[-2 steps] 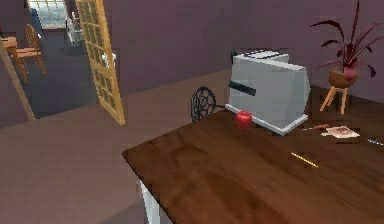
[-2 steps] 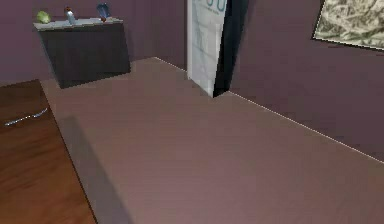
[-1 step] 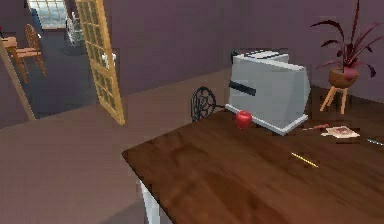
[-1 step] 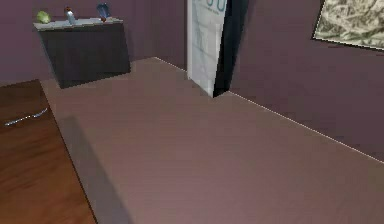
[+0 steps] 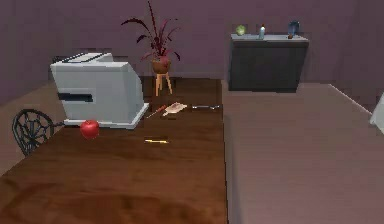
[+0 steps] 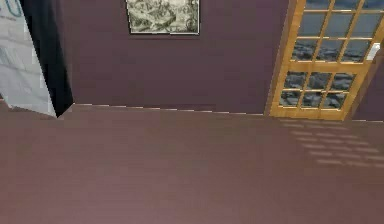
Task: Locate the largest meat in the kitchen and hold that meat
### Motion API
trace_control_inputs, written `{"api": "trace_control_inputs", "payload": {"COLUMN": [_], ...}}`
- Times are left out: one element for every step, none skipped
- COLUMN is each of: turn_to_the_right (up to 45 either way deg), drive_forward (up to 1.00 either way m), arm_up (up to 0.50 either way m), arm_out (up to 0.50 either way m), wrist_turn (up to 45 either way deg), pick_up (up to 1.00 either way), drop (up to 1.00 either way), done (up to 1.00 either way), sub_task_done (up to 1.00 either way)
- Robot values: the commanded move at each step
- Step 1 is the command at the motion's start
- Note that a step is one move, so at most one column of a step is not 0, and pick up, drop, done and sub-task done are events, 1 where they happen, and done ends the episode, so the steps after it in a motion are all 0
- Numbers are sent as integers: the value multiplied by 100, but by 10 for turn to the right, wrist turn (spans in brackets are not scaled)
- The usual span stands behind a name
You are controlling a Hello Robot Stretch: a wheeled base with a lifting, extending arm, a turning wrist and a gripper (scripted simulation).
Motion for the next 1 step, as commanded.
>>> {"api": "trace_control_inputs", "payload": {"turn_to_the_right": [240], "drive_forward": [0], "arm_up": [0], "arm_out": [0], "wrist_turn": [0], "pick_up": [0], "drop": [0], "done": [0], "sub_task_done": [0]}}
